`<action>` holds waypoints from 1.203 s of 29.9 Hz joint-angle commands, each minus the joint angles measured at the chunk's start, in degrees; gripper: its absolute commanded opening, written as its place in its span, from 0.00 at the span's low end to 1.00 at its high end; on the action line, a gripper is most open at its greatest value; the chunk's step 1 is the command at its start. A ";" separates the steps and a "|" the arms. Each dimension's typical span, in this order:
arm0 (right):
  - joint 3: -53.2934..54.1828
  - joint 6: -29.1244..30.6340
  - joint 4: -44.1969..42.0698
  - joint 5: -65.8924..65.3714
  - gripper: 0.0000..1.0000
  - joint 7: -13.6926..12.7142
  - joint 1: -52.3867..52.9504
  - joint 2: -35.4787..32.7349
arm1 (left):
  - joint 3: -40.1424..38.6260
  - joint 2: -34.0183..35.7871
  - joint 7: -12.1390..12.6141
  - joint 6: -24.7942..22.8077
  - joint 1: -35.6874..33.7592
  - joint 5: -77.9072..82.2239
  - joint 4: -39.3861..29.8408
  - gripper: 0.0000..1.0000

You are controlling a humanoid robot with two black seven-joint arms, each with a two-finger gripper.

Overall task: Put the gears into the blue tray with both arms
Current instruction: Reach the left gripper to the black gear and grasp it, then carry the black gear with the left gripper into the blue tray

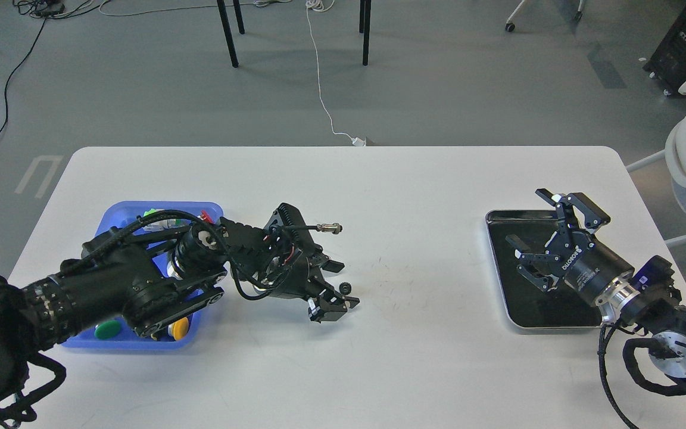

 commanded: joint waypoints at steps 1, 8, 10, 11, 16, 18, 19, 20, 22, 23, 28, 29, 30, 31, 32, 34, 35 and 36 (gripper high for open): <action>-0.20 0.10 -0.64 -0.05 0.99 -0.01 0.28 -0.09 | -0.05 -0.12 0.00 0.15 0.06 -0.01 0.24 0.72; -0.20 0.10 -0.73 -0.05 0.99 -0.01 0.45 -0.09 | -0.05 -0.47 0.00 0.23 0.33 -0.01 1.47 0.61; -0.29 0.10 -0.73 -0.05 0.99 -0.01 0.45 -0.09 | -0.05 -0.64 0.00 0.23 0.41 -0.01 1.73 0.56; -0.29 0.01 -0.73 -0.05 0.99 -0.01 0.45 -0.09 | -0.13 -0.90 0.00 0.32 0.41 -0.01 2.08 0.53; -0.38 0.10 -0.73 -0.05 0.99 -0.01 0.54 -0.09 | -0.13 -1.08 0.00 0.32 0.41 -0.01 2.35 0.37; -0.38 0.10 -0.73 -0.05 0.99 -0.01 0.54 -0.09 | -0.05 -1.08 0.00 0.32 0.50 -0.01 2.44 0.27; -0.38 0.01 -0.73 -0.05 0.99 -0.01 0.54 -0.09 | -0.05 -1.17 0.00 0.32 0.50 -0.01 2.52 0.21; -0.38 0.10 -0.73 -0.05 0.99 -0.01 0.54 -0.09 | -0.05 -1.17 0.00 0.32 0.50 -0.01 2.53 0.19; -0.38 0.01 -0.73 -0.05 0.99 -0.01 0.63 -0.09 | -0.05 -1.08 0.00 0.32 0.50 -0.01 2.61 0.11; -0.46 0.10 -0.73 -0.14 0.99 -0.01 0.54 -0.09 | -0.13 -1.08 0.00 0.41 0.50 -0.01 2.61 0.09; -0.47 0.10 -0.73 -0.14 0.99 -0.01 0.54 -0.09 | -0.13 -0.91 0.00 2.17 0.33 -0.01 2.61 0.07; -0.47 0.01 -0.73 -0.14 0.99 -0.01 0.63 -0.09 | -0.22 -0.82 0.00 2.17 0.24 -0.01 2.27 0.07; -0.47 0.01 -0.64 -0.14 0.99 -0.01 0.63 -0.09 | -0.40 -0.47 0.00 2.17 0.15 -0.01 1.91 0.07; -0.47 0.01 -0.64 -0.14 0.99 -0.01 0.63 -0.09 | -0.66 -0.03 0.00 2.25 -0.02 -0.01 1.74 0.07; -0.47 0.01 -0.73 -0.14 0.99 -0.01 0.63 -0.09 | -0.84 0.41 0.00 2.26 -0.29 -0.01 1.30 0.07; -0.47 0.01 -0.73 -0.14 0.99 -0.01 0.63 -0.09 | -1.01 3.64 0.00 2.26 -2.30 -0.01 -0.45 0.08; -0.47 0.01 -0.73 -0.14 0.99 -0.01 0.63 -0.09 | -1.01 6.01 0.00 2.26 -3.62 -0.01 -1.77 0.08; -0.47 0.01 -0.73 -0.14 0.99 -0.01 0.63 -0.09 | -1.01 7.86 0.00 2.26 -4.41 -0.01 -3.17 0.08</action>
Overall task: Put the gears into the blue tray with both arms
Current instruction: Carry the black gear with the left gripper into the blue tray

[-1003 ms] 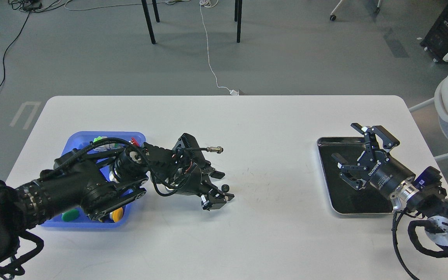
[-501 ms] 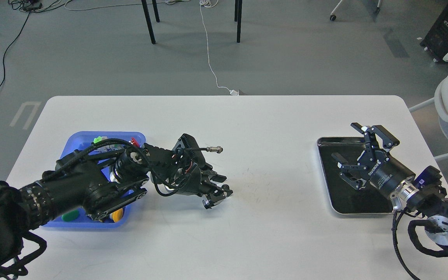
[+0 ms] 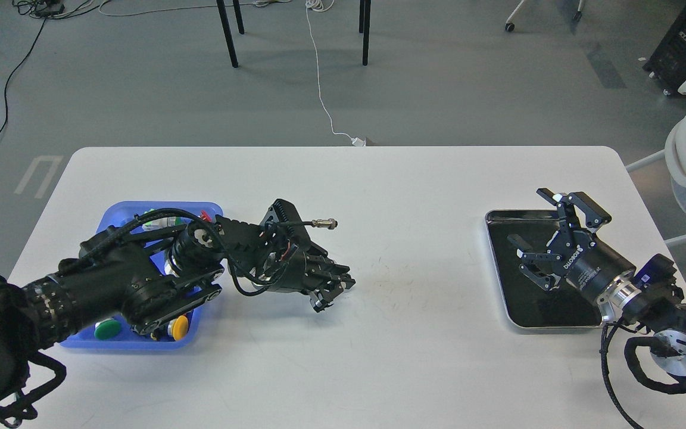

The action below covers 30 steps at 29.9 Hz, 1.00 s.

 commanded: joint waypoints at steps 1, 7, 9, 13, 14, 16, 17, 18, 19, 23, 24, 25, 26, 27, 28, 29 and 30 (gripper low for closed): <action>0.00 0.01 -0.02 -0.09 0.99 0.02 0.03 0.00 | -0.11 7.11 0.02 0.01 -3.40 0.01 -4.97 0.08; 0.00 -0.08 -0.02 -0.26 0.99 0.02 0.03 0.00 | -0.11 23.55 0.02 -0.34 -5.17 -2.89 -10.18 0.10; 0.00 -0.08 -0.11 -0.35 0.99 0.02 -0.05 0.09 | 0.33 28.65 0.02 -0.34 -4.73 -6.58 -10.18 0.10; 0.00 0.01 -0.90 -0.44 0.99 0.02 -0.14 0.09 | 0.33 35.60 0.02 -0.16 -0.71 -9.41 -9.39 0.10; 0.00 0.01 -0.90 -0.44 0.99 0.02 -0.05 0.09 | 0.07 36.31 0.02 -0.07 0.88 -9.50 -9.39 0.10; 0.00 0.01 -0.90 -0.44 0.99 0.02 -0.05 0.18 | 0.07 36.67 0.02 0.28 3.26 -9.59 -8.86 0.11; 0.00 0.01 -0.90 -0.53 0.99 0.02 0.03 0.09 | 0.07 36.84 0.02 0.80 4.22 -9.59 -8.34 0.11; 0.00 0.01 -0.90 -0.44 0.99 0.02 0.12 0.09 | -0.02 36.84 0.02 1.41 5.19 -9.68 -7.98 0.11; 0.00 0.01 -0.90 -0.44 0.99 0.02 0.12 0.09 | -0.11 36.67 0.02 1.77 5.90 -9.68 -7.37 0.11; 0.00 0.01 -0.81 -0.44 0.99 0.02 0.21 0.09 | -1.86 36.14 0.02 1.95 8.54 -9.50 -4.56 0.11; 0.00 0.01 -0.72 -0.44 0.99 0.02 0.21 0.09 | -2.30 36.14 0.02 1.95 8.80 -9.41 -4.38 0.11; 0.00 0.01 -0.81 -0.44 0.99 0.02 0.21 0.09 | -2.57 36.05 0.02 1.95 8.98 -9.33 -4.03 0.11; 0.00 0.01 -0.81 -0.44 0.99 0.02 0.21 0.00 | -2.57 36.05 0.02 1.95 9.07 -9.06 -3.15 0.12; 0.00 0.01 -0.81 -0.44 0.99 0.02 0.12 0.00 | -2.57 35.96 0.02 1.95 9.07 -8.97 -2.28 0.12; 0.00 0.01 -0.81 -0.44 0.99 0.02 0.12 0.00 | -2.57 35.62 0.02 1.95 9.24 -9.06 -1.83 0.12; 0.00 0.01 -0.81 -0.44 0.99 0.02 0.12 0.00 | -2.57 35.61 0.02 1.95 9.59 -9.06 -1.74 0.12; 0.00 0.01 -0.81 -0.44 0.99 0.02 0.12 0.00 | -2.66 35.53 0.02 1.95 9.86 -9.06 -1.74 0.12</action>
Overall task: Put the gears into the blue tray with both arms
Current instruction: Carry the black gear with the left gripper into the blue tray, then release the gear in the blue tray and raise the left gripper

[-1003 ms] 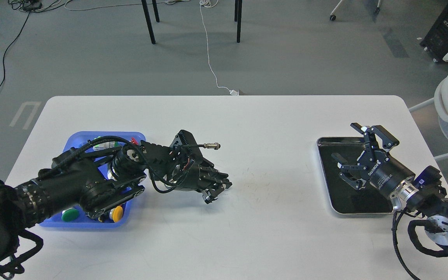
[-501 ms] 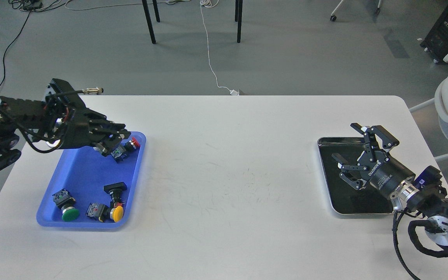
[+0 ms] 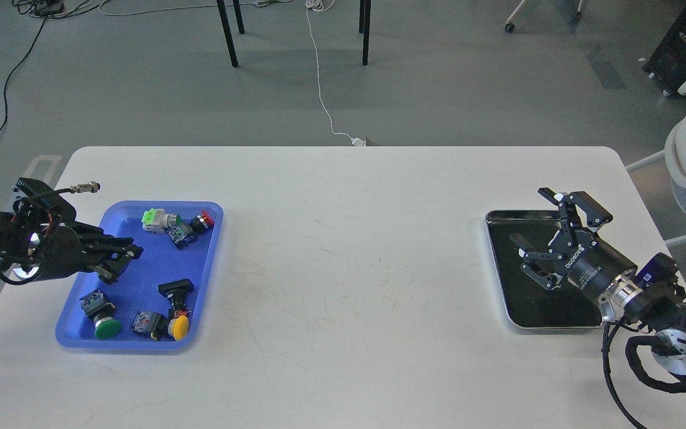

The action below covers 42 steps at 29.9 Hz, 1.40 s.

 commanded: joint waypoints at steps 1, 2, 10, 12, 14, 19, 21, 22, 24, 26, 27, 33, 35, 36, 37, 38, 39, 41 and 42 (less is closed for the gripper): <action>0.00 -0.01 0.00 0.01 0.99 -0.01 -0.08 -0.02 | -0.11 -0.30 -0.01 0.00 0.78 0.14 0.66 0.13; 0.00 -0.01 0.00 0.01 0.99 -0.01 -0.08 -0.02 | -0.11 -0.30 -0.01 0.00 0.78 0.23 0.75 0.14; 0.00 -0.01 0.00 0.01 0.99 -0.01 -0.08 -0.02 | -0.20 -0.47 -0.01 0.18 1.66 1.81 2.86 0.19; 0.00 -0.01 0.00 0.01 0.99 -0.01 -0.08 -0.02 | -0.20 -0.47 -0.01 0.17 1.92 1.81 2.95 0.25; 0.00 -0.01 0.00 0.01 0.99 -0.01 -0.08 0.07 | -0.20 -0.47 -0.01 0.17 2.01 1.64 3.04 0.31; 0.00 -0.01 0.00 0.01 0.99 -0.01 -0.08 0.07 | -1.42 -0.47 -0.01 0.17 2.01 1.46 3.04 0.63; 0.00 -0.01 0.00 0.01 0.99 -0.01 -0.08 0.07 | -1.87 -0.38 -0.01 0.17 2.01 1.28 2.95 0.69; 0.00 -0.01 0.00 0.01 0.99 -0.01 -0.08 0.07 | -1.96 -0.38 -0.01 0.17 2.01 1.28 2.86 0.72; 0.00 -0.01 0.09 0.01 0.99 -0.01 -0.08 0.07 | -2.66 -0.21 -0.01 0.17 2.01 1.28 2.60 0.76; 0.00 -0.01 0.09 0.01 0.99 -0.01 0.00 0.07 | -4.67 -0.21 -0.01 0.17 1.93 0.93 2.33 0.77; 0.00 -0.01 0.09 0.01 0.99 -0.01 0.00 0.07 | -6.34 -0.29 -0.01 0.26 1.93 0.32 2.33 0.79; 0.18 0.08 0.09 0.01 0.99 -0.01 0.09 -0.02 | -13.47 -0.47 -0.01 0.09 2.01 -20.81 -3.63 0.93; 0.18 0.08 0.09 0.01 0.99 -0.01 0.09 -0.02 | -13.65 -0.47 -0.01 0.17 2.01 -32.06 -6.09 0.94; 0.18 0.08 0.09 0.01 0.99 -0.01 0.09 -0.02 | -13.73 -0.56 -0.01 0.26 2.10 -37.42 -7.67 0.94; 0.18 0.08 0.18 0.01 0.99 -0.01 0.09 -0.02 | -13.82 -0.65 -0.01 0.26 2.54 -42.35 -9.17 0.96; 0.27 0.08 0.27 0.01 0.99 -0.01 0.09 -0.02 | -14.00 -0.91 -0.01 0.26 3.41 -48.05 -10.83 0.98; 0.27 0.08 0.27 0.01 0.99 -0.01 0.09 -0.02 | -14.35 -1.08 -0.01 0.26 4.20 -52.81 -12.24 0.98; 0.35 0.08 0.35 0.09 0.99 -0.01 0.09 -0.02 | -17.15 -2.22 -0.01 0.18 6.48 -63.44 -15.23 0.98; 0.35 0.08 0.44 0.09 0.99 -0.01 0.09 -0.02 | -19.16 -3.27 -0.01 0.09 8.06 -66.97 -16.46 0.98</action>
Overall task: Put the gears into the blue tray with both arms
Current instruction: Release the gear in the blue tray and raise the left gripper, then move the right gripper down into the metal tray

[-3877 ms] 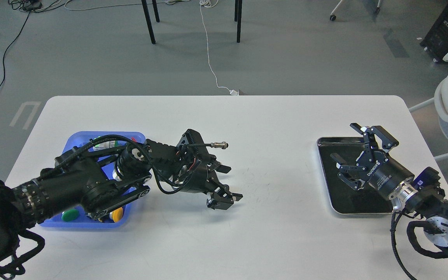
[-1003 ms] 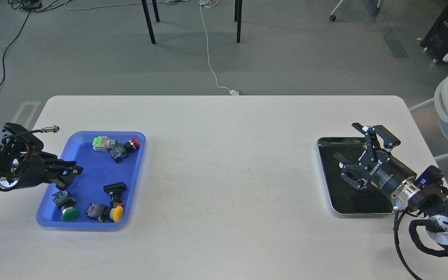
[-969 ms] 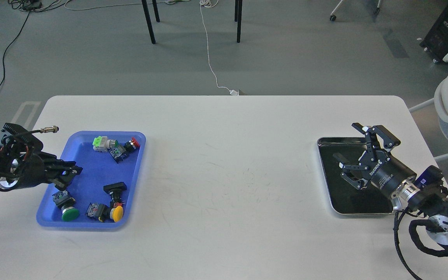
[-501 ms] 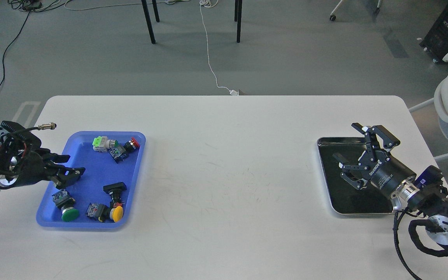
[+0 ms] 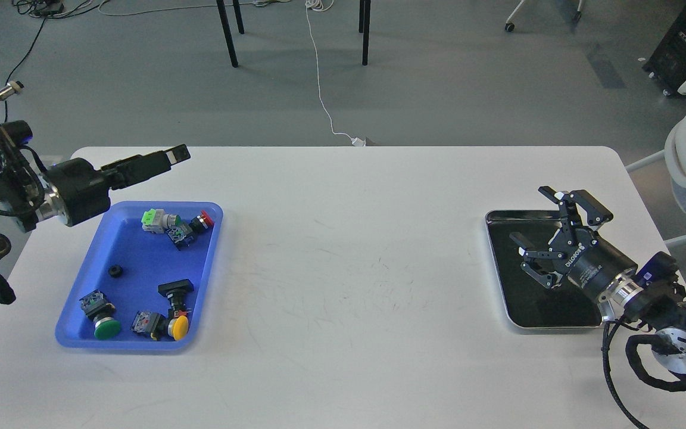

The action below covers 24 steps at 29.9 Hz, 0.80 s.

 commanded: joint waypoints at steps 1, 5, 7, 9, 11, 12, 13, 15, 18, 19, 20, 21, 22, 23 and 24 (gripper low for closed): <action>0.09 -0.01 0.23 0.09 0.99 0.01 0.00 0.00 | -6.78 -3.48 -0.03 -0.07 5.48 -15.69 -5.07 0.98; 0.09 -0.01 0.58 0.18 0.99 0.01 0.00 0.00 | -21.71 -11.83 -0.03 0.55 14.79 -17.48 -5.96 0.98; -0.09 0.17 1.10 0.09 0.99 0.01 0.09 -0.35 | -27.09 -15.87 -0.03 0.55 18.58 -17.65 -5.96 0.98; -0.18 0.17 1.89 0.09 0.99 0.01 0.09 -0.61 | -32.63 -21.76 1.67 0.11 22.71 -17.83 -5.87 0.98; -0.35 0.25 2.25 -0.96 0.99 0.01 0.17 -0.87 | -35.62 -26.50 5.63 -0.06 25.78 -17.74 -5.70 0.98; -0.27 0.25 2.60 -2.44 0.99 0.01 0.52 -1.57 | -36.51 -28.44 6.95 -0.15 27.19 -17.74 -5.69 0.98; -0.26 0.25 2.86 -4.37 0.99 0.01 1.31 -2.45 | -37.13 -29.94 7.66 -0.24 28.43 -17.66 -5.69 0.98; -0.96 0.25 3.83 -10.95 0.99 0.01 3.76 -4.90 | -37.92 -32.49 8.28 -0.42 30.62 -17.39 -5.52 0.98; -3.16 0.25 6.90 -22.82 0.99 0.01 8.68 -9.12 | -38.54 -34.26 8.28 -0.51 32.56 -17.22 -5.52 0.98; -4.56 0.25 7.86 -27.55 0.99 0.01 11.14 -11.23 | -39.06 -34.61 8.37 -0.51 33.09 -17.22 -5.52 0.98; -6.40 0.34 8.48 -32.21 0.99 0.01 13.86 -13.16 | -39.67 -34.70 8.28 -0.51 33.18 -17.30 -5.52 0.98; -9.03 0.34 8.84 -36.69 0.99 0.01 17.10 -14.31 | -40.29 -34.96 8.37 -0.51 33.27 -17.30 -5.43 0.98; -11.23 0.34 8.93 -40.13 0.99 0.01 19.75 -14.76 | -40.56 -34.97 8.37 -0.51 33.27 -17.48 -5.43 0.98; -14.99 0.34 8.84 -45.21 0.99 0.01 23.95 -15.02 | -40.65 -34.97 8.37 -0.51 33.18 -17.57 -5.43 0.98; -18.60 0.34 8.75 -49.53 0.99 0.01 27.91 -15.03 | -40.65 -34.97 8.37 -0.51 33.18 -17.57 -5.43 0.98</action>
